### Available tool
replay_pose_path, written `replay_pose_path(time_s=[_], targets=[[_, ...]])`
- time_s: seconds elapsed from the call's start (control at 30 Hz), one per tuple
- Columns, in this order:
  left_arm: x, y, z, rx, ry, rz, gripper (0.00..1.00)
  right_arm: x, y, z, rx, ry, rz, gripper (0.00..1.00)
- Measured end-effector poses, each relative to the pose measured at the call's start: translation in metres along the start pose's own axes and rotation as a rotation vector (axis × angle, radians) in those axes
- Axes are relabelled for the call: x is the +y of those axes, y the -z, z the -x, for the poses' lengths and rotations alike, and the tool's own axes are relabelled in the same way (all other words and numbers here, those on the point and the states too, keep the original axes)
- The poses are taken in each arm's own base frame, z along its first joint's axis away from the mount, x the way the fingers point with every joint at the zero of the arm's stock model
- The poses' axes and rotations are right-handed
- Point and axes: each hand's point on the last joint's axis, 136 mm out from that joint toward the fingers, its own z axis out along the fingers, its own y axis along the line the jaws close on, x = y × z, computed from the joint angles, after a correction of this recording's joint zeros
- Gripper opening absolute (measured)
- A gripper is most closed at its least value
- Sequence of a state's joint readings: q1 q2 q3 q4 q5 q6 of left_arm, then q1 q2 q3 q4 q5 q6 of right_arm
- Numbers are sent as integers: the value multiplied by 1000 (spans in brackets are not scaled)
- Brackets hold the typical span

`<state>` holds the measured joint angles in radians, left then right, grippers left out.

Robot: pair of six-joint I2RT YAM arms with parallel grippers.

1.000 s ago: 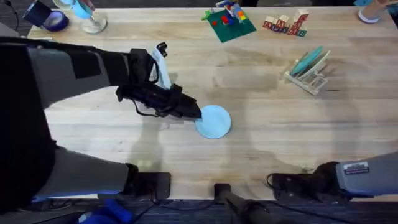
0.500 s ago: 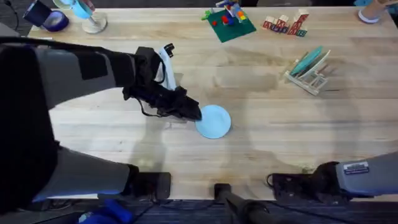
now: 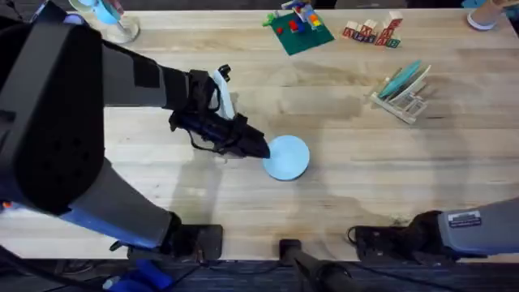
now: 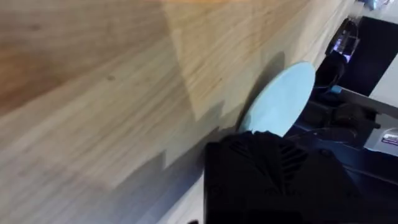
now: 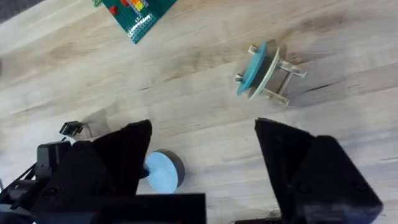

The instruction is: Pick up the plates from the table one by one and place each into a slot on the dish rack.

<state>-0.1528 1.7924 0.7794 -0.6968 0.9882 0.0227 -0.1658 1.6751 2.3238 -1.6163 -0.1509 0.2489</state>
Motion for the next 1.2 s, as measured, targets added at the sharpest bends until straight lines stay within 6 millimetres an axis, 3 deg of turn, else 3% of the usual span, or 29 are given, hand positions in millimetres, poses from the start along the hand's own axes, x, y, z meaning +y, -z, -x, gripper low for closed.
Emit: replay_pose_path(time_s=[0.63, 0.83, 1.0, 1.2], targets=[[0, 0, 0, 1, 1, 2, 41, 1, 0, 0, 1, 0, 4, 996], [-1, -1, 1, 1, 3, 3, 41, 18, 0, -6, 25, 18, 78, 996], [-1, -1, 1, 1, 3, 3, 41, 42, -11, -23, 107, 52, 157, 995], [0, -1, 1, 1, 3, 3, 41, 63, -44, -66, 306, 89, 201, 995]])
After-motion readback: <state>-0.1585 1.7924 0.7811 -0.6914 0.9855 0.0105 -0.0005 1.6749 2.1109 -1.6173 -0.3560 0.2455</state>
